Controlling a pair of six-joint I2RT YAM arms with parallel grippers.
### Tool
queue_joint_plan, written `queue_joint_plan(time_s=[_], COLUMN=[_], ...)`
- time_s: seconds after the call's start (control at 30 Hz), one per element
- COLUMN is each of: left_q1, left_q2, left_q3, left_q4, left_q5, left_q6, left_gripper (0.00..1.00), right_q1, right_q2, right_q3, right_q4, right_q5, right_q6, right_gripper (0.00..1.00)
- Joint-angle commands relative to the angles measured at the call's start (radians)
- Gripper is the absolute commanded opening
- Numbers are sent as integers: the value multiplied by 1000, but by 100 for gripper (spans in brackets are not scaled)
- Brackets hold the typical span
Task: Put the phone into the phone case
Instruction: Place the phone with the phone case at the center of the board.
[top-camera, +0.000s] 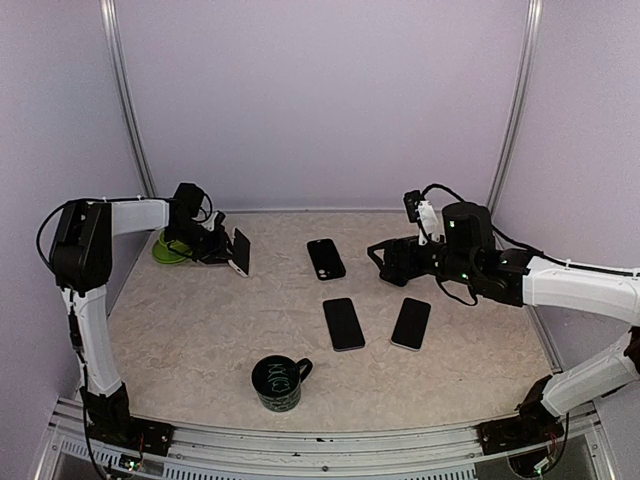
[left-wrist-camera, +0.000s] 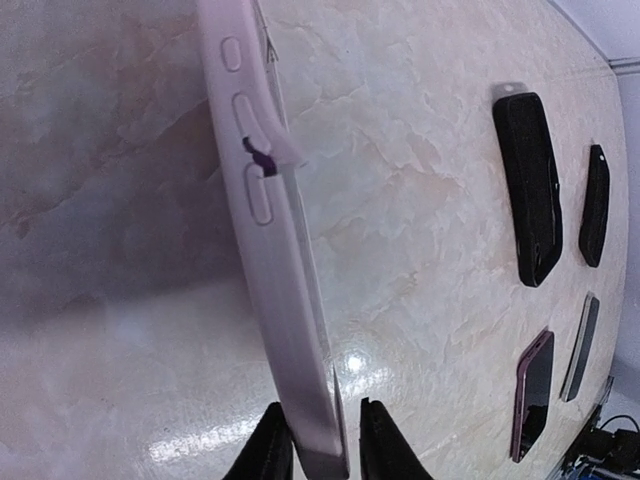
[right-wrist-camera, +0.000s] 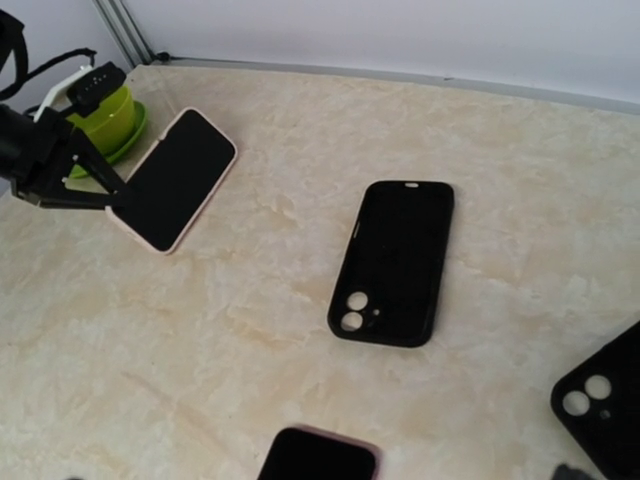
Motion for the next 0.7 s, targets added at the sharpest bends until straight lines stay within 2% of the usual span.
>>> queue_joint_plan(time_s=[0.0, 0.37, 0.67], left_q1=[10, 36, 36], left_q2=[19, 26, 67], left_q3=[40, 41, 54], left_q4=[-30, -32, -25], left_q5=[29, -56, -144], left_q6=[25, 20, 6], left_gripper=[29, 44, 48], right_q1=[-5, -4, -4], right_q2=[-21, -26, -18], right_q3=[-17, -21, -20], right_q4=[1, -1, -11], right_q5=[9, 13, 20], right_q6=[-12, -14, -21], right_gripper=[100, 100, 100])
